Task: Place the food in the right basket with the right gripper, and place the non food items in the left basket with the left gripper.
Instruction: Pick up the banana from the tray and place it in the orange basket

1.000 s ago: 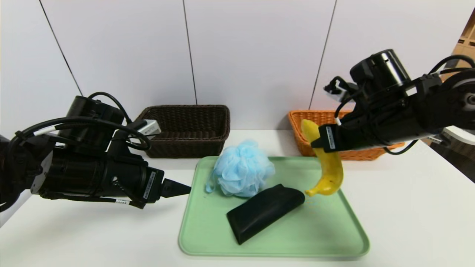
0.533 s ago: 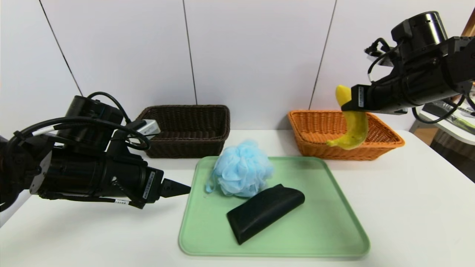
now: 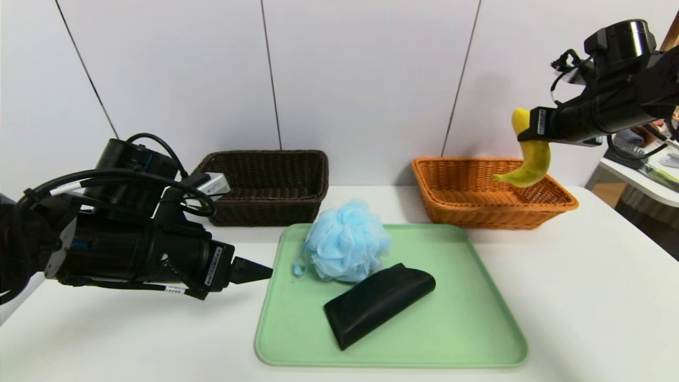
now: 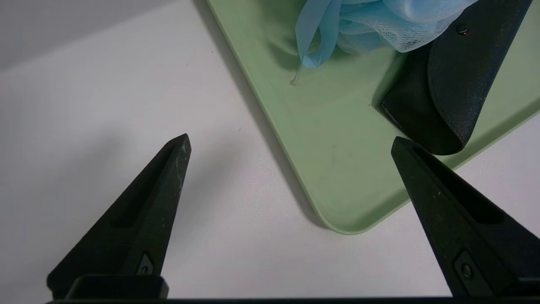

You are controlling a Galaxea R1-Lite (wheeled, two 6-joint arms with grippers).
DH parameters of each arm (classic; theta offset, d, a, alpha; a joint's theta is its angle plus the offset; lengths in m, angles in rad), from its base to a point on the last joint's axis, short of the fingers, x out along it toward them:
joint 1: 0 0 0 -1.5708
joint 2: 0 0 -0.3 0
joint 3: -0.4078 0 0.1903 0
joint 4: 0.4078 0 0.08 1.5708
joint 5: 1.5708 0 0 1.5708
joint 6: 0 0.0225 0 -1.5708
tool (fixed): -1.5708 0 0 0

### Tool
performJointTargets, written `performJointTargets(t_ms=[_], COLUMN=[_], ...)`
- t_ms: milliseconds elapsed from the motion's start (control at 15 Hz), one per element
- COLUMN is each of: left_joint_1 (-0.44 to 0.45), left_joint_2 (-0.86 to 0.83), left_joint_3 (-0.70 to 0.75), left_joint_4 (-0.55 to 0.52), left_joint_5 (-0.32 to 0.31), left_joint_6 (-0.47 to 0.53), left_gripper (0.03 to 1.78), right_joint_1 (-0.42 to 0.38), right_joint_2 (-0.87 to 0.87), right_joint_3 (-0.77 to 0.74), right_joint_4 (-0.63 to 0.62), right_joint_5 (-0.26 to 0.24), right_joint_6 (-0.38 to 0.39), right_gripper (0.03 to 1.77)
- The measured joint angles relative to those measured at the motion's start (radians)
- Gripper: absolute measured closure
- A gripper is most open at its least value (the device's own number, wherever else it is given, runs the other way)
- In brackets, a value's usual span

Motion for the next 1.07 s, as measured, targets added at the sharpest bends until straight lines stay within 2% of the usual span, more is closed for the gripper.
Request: performJointTargets(t_ms=[133, 267, 400, 533, 1067], left_joint_1=[0.001, 0.001, 0.001, 0.002, 0.005], left_joint_2=[0.003, 0.006, 0.008, 0.009, 0.01], left_joint_3=[0.001, 0.001, 0.003, 0.011, 0.051], left_joint_4=[-0.001, -0.001, -0.001, -0.001, -0.056], left_joint_5=[0.0, 0.0, 0.0, 0.001, 0.0], left_joint_6=[0.0, 0.0, 0.0, 0.0, 0.0], left_gripper=[0.12, 0.12, 0.12, 0.12, 0.12], right_joint_1=[-0.026, -0.047, -0.061, -0.063, -0.002], right_joint_2=[0.022, 0.04, 0.061, 0.079, 0.089], right_joint_3=[-0.008, -0.011, -0.013, -0.013, -0.015], right_joint_4=[-0.007, -0.021, -0.071, -0.099, -0.137], right_joint_5=[0.051, 0.066, 0.069, 0.069, 0.058], right_joint_6=[-0.071, -0.171, -0.292, -0.379, -0.638], right_gripper=[1.33, 1.33, 1.33, 1.33, 1.33])
